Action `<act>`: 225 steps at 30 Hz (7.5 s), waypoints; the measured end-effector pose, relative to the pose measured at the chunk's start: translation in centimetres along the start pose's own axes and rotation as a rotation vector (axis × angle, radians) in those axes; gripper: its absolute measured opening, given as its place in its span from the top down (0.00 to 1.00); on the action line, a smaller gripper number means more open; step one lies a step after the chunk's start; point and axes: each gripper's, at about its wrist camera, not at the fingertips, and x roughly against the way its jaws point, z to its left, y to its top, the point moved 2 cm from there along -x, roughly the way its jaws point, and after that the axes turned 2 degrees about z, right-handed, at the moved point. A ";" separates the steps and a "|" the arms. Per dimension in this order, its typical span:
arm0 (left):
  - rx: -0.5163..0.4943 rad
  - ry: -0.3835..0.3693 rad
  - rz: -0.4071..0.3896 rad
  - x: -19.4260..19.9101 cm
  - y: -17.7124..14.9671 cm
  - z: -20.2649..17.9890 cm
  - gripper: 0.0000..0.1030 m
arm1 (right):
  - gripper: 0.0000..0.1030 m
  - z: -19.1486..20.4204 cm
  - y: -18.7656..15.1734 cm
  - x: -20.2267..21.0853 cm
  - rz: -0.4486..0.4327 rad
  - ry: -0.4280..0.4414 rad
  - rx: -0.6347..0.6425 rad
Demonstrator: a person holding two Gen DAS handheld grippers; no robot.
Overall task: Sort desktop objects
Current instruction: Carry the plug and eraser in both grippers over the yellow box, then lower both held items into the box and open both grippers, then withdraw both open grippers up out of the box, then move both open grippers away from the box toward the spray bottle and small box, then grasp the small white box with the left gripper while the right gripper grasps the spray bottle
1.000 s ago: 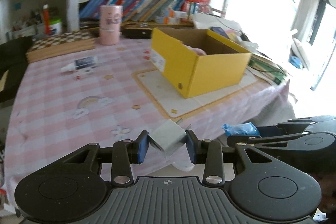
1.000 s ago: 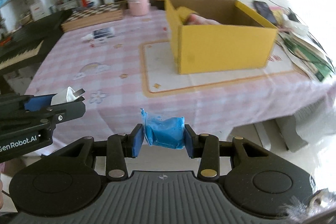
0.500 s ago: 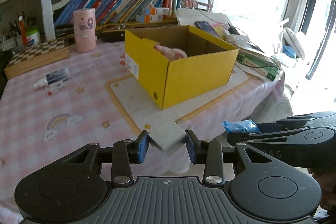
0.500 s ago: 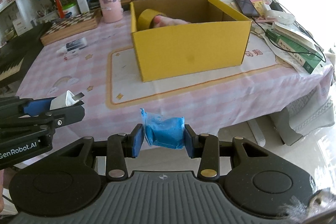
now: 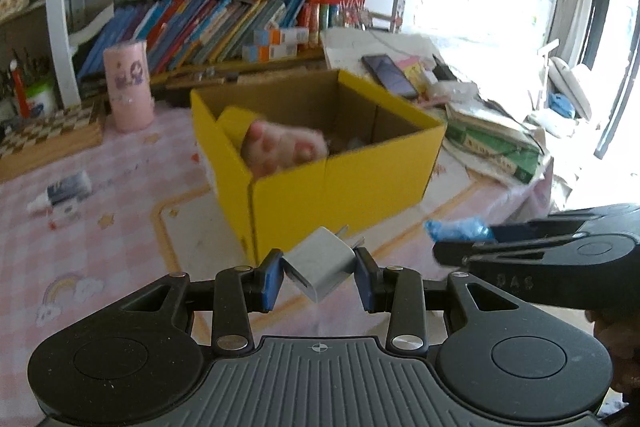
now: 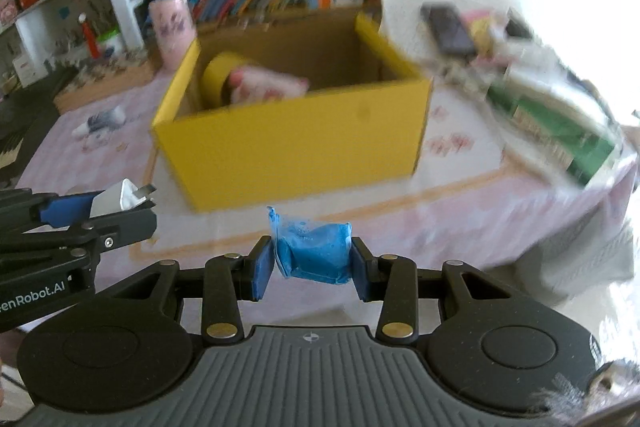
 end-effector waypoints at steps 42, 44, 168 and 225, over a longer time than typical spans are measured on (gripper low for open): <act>0.038 0.295 0.137 -15.6 8.9 -0.3 0.65 | 0.64 -1.0 16.2 -19.0 0.119 0.181 0.715; 0.030 0.301 0.139 -15.8 9.0 -0.3 0.64 | 0.64 -0.7 16.2 -19.4 0.139 0.182 0.736; 0.179 0.538 -0.128 14.5 -10.6 16.0 0.08 | 0.43 22.8 -4.5 2.0 -0.072 0.221 0.303; 0.300 0.600 0.066 -12.7 2.4 27.1 0.15 | 0.37 25.9 17.7 -23.1 0.110 0.405 0.423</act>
